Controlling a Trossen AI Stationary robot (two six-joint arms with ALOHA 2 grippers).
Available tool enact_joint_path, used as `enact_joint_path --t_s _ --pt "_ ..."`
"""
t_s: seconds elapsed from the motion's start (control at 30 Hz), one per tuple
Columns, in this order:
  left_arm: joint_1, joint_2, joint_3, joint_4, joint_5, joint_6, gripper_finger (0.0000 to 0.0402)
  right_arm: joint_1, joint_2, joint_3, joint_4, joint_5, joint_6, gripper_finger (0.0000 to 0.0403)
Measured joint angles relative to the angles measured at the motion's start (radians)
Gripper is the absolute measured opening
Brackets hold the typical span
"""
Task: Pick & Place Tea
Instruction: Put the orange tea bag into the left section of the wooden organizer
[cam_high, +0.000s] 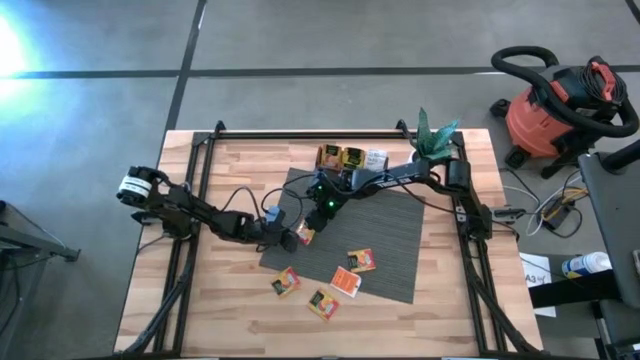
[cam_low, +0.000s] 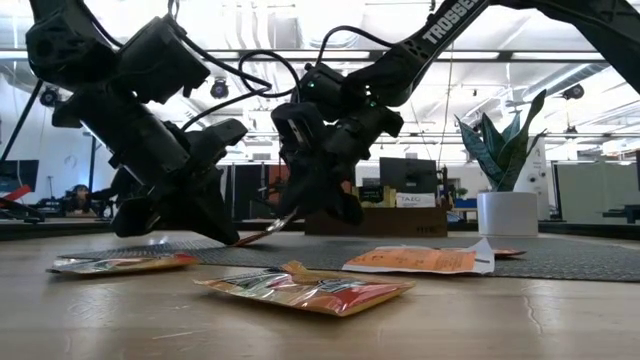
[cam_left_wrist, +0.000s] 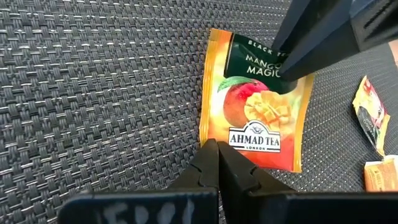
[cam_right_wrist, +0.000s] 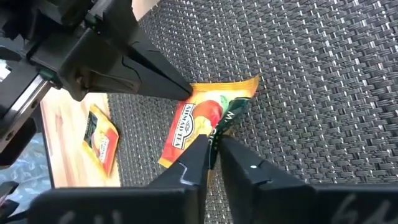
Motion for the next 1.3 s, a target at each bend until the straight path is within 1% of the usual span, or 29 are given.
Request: enact_joint_path --t_s 0.13,0.27,0.37,0.5,0.6,0.67,0.8,0.97,1.1,1.3 --pt "0.000 -0.007 0.011 0.006 0.002 0.000 0.0000 0.000 -0.004 0.000 -0.001 0.008 -0.020 0.0013" --pt "-0.002 -0.058 0.047 0.017 0.002 0.016 0.0000 0.001 -0.035 0.000 -0.003 0.049 -0.051 0.0009" --pt "-0.002 -0.108 0.070 0.015 0.003 0.056 0.0000 0.001 -0.082 0.000 -0.030 0.117 -0.088 0.0009" --pt "-0.002 -0.183 0.085 0.019 -0.017 0.114 0.0000 -0.017 -0.168 0.001 -0.106 0.230 -0.182 0.0009" --pt "-0.002 -0.228 0.083 0.018 -0.055 0.131 0.0000 -0.057 -0.239 0.001 -0.178 0.314 -0.284 0.0009" --pt "-0.002 -0.250 0.082 0.018 -0.080 0.135 0.0000 -0.094 -0.278 0.004 -0.200 0.348 -0.358 0.0009" --pt "-0.002 -0.274 0.082 0.017 -0.099 0.138 0.0000 -0.177 -0.325 0.005 -0.208 0.350 -0.470 0.0008" --pt "-0.002 -0.274 0.082 0.017 -0.102 0.143 0.0000 -0.271 -0.316 0.005 -0.211 0.350 -0.520 0.0008" --pt "-0.002 -0.271 0.082 0.017 -0.102 0.122 0.0000 -0.302 -0.295 0.014 -0.210 0.352 -0.634 0.0008" --pt "-0.002 -0.271 0.082 0.018 -0.102 0.114 0.0000 -0.325 -0.261 0.046 -0.194 0.381 -0.714 0.0008"
